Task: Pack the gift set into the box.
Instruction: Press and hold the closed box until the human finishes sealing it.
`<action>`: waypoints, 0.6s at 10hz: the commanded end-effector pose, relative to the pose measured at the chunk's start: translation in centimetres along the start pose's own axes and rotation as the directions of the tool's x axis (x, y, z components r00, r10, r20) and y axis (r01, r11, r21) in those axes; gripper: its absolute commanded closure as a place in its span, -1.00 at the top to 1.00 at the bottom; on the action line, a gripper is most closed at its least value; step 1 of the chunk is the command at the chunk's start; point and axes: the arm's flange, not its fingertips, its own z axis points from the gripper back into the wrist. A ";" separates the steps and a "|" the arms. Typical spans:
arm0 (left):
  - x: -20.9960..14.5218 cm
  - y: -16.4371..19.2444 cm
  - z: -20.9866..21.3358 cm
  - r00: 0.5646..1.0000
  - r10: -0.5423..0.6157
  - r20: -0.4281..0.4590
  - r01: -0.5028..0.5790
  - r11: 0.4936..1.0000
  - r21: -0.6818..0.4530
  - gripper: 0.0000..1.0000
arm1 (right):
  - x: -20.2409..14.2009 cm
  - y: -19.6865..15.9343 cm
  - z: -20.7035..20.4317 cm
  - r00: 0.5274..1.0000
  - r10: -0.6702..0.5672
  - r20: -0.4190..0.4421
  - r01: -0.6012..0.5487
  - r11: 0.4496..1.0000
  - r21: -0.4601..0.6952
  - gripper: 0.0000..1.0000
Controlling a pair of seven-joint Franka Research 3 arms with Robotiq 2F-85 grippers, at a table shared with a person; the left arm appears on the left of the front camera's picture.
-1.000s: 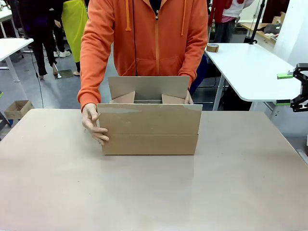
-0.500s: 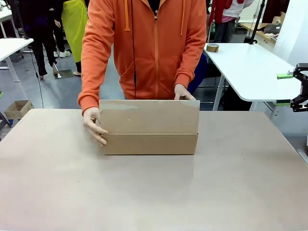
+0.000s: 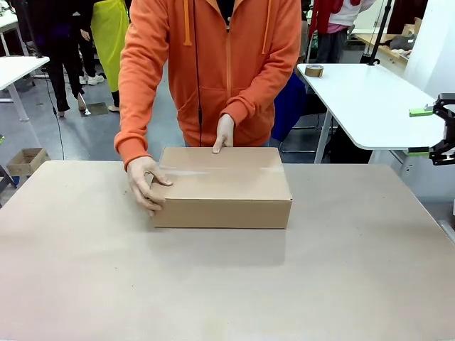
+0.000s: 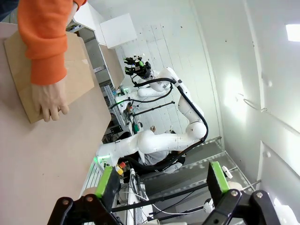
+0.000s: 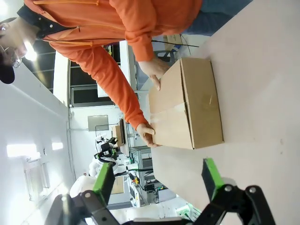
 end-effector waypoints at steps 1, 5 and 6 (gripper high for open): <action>-0.4 0.1 0.1 1.000 -0.009 -0.008 0.009 1.000 0.006 1.00 | 0.1 0.0 0.1 1.000 0.019 -0.001 -0.019 1.000 0.015 1.00; -0.4 0.1 0.1 1.000 -0.009 -0.008 0.009 1.000 0.006 1.00 | 0.1 0.0 0.1 1.000 0.019 -0.001 -0.019 1.000 0.015 1.00; -0.4 0.1 0.1 1.000 -0.009 -0.008 0.009 1.000 0.006 1.00 | 0.1 0.0 0.1 1.000 0.019 -0.001 -0.019 1.000 0.015 1.00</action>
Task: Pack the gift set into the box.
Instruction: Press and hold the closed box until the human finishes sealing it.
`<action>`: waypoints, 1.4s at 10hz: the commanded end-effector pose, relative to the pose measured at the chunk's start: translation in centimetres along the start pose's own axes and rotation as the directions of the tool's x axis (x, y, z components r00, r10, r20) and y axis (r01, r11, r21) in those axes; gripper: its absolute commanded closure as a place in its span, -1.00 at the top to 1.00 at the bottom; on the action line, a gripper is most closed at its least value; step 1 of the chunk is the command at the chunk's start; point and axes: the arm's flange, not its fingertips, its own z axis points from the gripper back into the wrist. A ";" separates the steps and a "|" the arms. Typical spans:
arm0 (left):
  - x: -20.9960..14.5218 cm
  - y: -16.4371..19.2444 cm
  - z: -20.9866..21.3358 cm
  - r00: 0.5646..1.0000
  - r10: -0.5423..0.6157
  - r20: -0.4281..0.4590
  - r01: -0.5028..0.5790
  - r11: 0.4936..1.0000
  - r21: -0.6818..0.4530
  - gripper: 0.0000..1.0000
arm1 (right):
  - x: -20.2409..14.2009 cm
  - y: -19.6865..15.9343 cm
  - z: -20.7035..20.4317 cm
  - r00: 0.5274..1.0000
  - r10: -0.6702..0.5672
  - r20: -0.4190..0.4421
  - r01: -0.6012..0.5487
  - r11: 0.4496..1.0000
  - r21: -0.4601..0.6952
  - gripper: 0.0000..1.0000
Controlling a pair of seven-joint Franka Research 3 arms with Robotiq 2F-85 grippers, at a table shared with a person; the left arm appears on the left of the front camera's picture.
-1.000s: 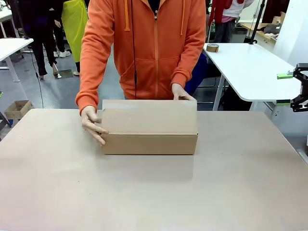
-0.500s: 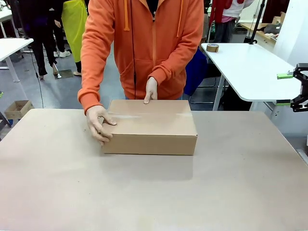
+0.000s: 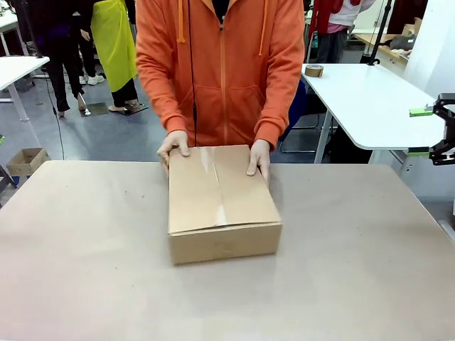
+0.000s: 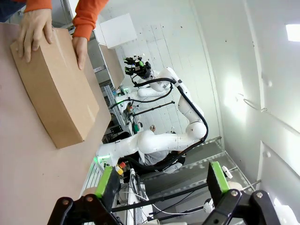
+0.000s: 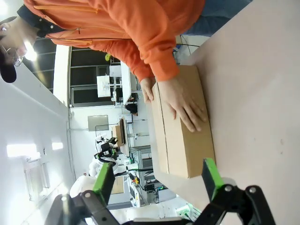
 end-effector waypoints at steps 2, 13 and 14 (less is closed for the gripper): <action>-0.4 0.1 0.1 1.000 -0.009 -0.008 0.009 1.000 0.006 1.00 | 0.1 0.0 0.1 1.000 0.019 -0.001 -0.019 1.000 0.015 1.00; 9.0 4.5 -23.3 0.576 -0.573 -0.583 0.719 0.695 0.027 1.00 | -4.7 8.7 -25.4 0.364 0.903 -0.229 -0.851 0.422 0.313 1.00; 8.8 6.2 -23.9 0.577 -0.597 -0.557 0.742 0.668 0.054 1.00 | -7.2 7.4 -28.6 0.291 0.927 -0.237 -0.863 0.362 0.354 1.00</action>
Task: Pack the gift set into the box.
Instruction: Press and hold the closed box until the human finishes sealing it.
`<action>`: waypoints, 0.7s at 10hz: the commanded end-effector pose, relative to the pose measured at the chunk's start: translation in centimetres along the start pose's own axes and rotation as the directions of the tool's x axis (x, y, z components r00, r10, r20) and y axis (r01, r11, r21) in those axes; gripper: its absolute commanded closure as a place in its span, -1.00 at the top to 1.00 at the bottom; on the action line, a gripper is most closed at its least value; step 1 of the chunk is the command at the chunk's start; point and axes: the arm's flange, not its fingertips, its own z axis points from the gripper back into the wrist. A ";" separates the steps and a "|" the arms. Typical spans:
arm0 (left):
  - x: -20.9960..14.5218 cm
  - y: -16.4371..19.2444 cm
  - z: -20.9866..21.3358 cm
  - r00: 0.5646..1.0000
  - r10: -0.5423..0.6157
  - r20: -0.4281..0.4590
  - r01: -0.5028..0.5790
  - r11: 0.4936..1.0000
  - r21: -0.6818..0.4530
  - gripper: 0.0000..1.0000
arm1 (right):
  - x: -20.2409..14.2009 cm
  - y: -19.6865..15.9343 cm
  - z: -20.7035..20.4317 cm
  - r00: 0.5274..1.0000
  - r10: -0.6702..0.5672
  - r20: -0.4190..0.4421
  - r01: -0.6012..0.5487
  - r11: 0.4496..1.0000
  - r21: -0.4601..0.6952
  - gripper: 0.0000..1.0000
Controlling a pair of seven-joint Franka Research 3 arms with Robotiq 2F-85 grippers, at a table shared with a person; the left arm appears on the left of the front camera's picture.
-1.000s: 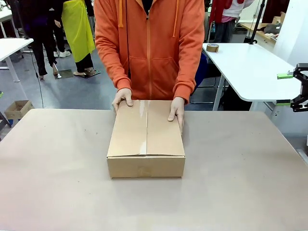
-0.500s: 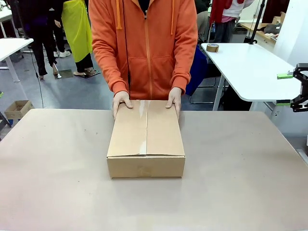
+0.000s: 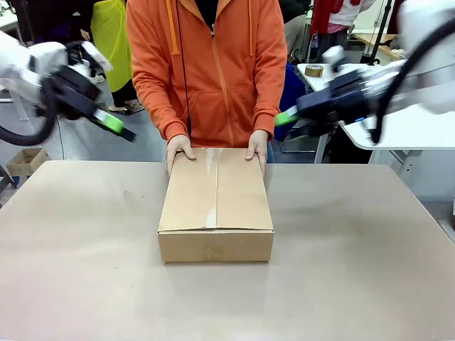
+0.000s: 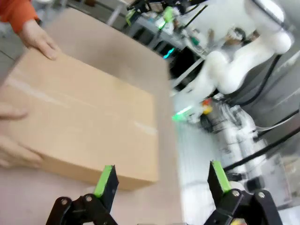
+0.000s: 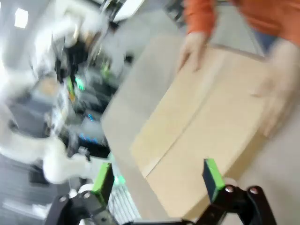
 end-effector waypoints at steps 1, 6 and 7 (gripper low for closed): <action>-1.0 -1.7 3.2 0.989 0.134 0.057 -0.130 0.988 -0.078 1.00 | 0.0 -1.2 5.9 0.984 -0.159 0.076 0.160 0.987 -0.010 1.00; 0.0 0.6 1.7 0.976 -0.155 0.156 0.148 0.988 0.054 1.00 | 1.7 -2.5 -2.6 0.891 0.452 0.054 -0.450 0.892 -0.048 1.00; 0.6 1.2 1.4 0.852 -0.476 0.217 0.437 0.876 0.205 1.00 | 1.4 -2.9 -4.0 0.714 0.670 0.206 -0.686 0.728 0.011 1.00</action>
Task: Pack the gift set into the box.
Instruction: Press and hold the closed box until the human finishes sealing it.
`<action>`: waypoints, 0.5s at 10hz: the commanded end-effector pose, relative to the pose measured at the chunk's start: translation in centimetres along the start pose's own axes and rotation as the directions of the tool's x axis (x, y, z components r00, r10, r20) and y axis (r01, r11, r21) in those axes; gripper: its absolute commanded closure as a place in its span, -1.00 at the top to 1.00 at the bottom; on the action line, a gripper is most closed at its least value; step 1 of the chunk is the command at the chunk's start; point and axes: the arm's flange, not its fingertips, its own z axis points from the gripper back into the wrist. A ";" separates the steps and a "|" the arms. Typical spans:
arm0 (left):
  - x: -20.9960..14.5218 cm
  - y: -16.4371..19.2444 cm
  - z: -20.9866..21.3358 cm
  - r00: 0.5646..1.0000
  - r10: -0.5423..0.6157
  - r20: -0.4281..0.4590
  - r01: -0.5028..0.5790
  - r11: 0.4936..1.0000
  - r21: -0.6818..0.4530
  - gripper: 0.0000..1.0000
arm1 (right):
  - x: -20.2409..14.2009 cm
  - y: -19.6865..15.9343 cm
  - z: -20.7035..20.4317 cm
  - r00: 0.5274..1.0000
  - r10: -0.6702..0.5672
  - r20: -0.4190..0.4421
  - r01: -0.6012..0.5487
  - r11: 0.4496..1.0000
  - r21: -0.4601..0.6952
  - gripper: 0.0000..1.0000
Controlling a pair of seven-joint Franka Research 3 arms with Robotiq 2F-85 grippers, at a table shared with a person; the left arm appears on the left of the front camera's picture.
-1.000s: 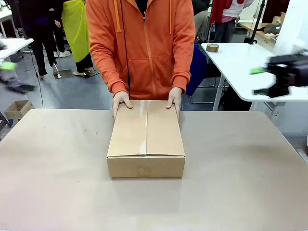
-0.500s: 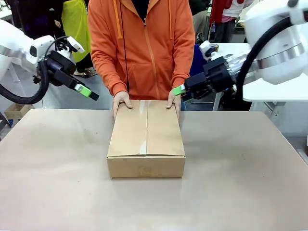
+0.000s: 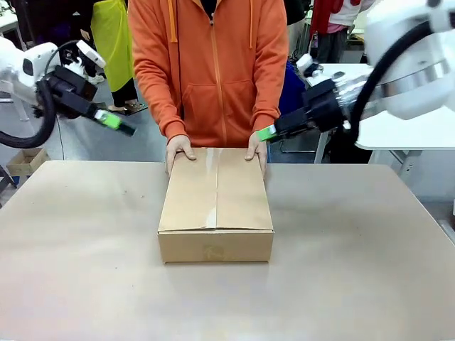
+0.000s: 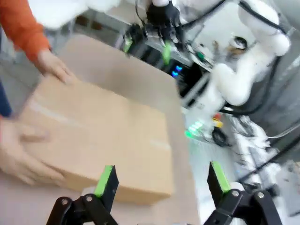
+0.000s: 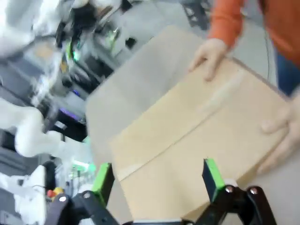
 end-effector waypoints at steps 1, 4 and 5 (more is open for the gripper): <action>-0.4 1.1 -2.4 0.799 -0.594 0.093 0.571 0.798 0.195 1.00 | -1.0 -2.1 -2.6 0.667 0.677 0.311 -0.695 0.716 -0.066 1.00; -3.1 3.4 -6.3 0.629 -0.778 -0.006 0.760 0.613 0.216 1.00 | -2.8 -3.2 -5.7 0.597 0.714 0.366 -0.740 0.666 -0.091 1.00; -3.6 3.5 -7.9 0.616 -0.788 -0.012 0.775 0.603 0.188 1.00 | -3.2 -4.1 -6.8 0.642 0.663 0.386 -0.711 0.703 -0.025 1.00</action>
